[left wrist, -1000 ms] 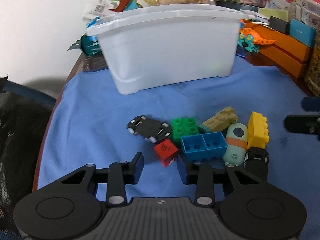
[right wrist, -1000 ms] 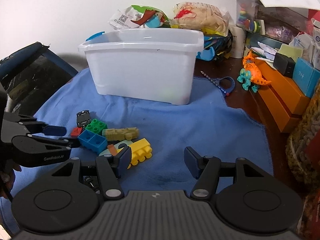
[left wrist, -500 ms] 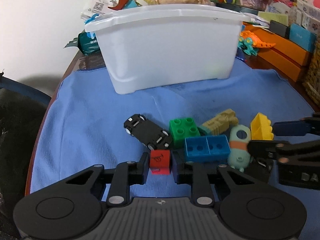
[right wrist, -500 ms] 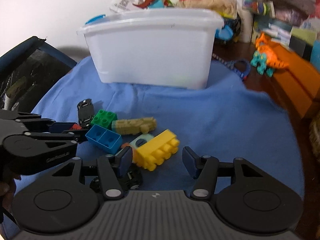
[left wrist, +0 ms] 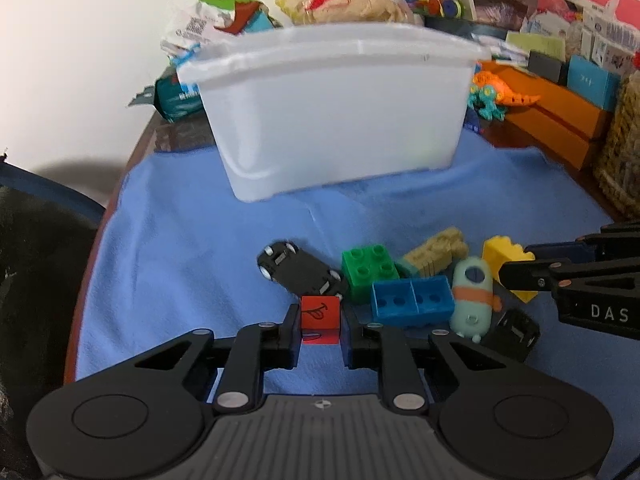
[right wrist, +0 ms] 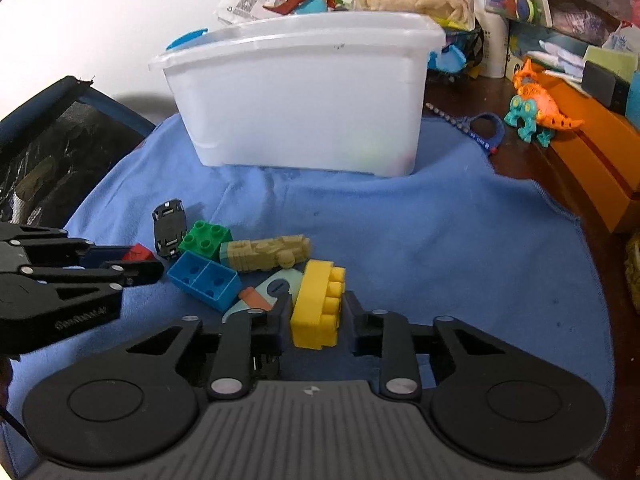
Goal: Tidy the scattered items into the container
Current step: 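Grasp the red cube with the left tool while the right tool grasps the yellow brick, then carry the red cube and yellow brick over the bin and release both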
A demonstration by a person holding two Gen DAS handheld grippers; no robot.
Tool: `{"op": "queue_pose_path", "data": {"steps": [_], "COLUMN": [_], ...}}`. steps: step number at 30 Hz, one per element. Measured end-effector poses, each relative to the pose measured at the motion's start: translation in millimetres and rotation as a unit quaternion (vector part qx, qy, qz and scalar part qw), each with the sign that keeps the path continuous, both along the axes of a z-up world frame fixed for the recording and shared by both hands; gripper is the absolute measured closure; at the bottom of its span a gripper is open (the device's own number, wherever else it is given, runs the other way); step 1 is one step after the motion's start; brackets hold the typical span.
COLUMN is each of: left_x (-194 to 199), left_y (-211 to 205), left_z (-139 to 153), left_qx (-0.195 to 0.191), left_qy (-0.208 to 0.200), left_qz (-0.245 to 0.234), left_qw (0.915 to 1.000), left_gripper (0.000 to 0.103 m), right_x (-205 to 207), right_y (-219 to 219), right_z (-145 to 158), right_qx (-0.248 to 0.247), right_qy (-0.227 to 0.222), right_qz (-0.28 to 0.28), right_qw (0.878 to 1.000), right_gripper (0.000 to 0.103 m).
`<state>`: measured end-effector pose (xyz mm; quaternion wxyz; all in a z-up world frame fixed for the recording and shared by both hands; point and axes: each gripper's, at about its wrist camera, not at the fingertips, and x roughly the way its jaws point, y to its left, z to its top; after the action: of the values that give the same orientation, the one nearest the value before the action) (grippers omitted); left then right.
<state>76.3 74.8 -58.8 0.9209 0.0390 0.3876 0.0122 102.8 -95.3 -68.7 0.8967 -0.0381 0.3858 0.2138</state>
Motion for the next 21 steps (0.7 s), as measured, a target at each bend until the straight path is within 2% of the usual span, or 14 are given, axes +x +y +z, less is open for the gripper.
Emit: {"op": "queue_pose_path", "data": {"steps": [12,21], "left_x": [1.8,28.1], "left_y": [-2.5,-4.3], "left_z": [56.9,111.1], "left_qx": [-0.002,0.025], "left_qy": [-0.071,-0.139], "left_qz": [-0.003,-0.008], "left_qw": [0.9975,0.9899], "left_gripper": [0.081,0.081], "right_x": [1.2,22.5], "right_y": [-6.3,-3.0], "right_z": [42.9,94.3], "right_qx": [0.016,0.040], "right_qy": [-0.070,-0.153], "right_qz": [0.001,-0.004], "right_qw": [0.997,0.987], "right_gripper": [0.076,0.076]}}
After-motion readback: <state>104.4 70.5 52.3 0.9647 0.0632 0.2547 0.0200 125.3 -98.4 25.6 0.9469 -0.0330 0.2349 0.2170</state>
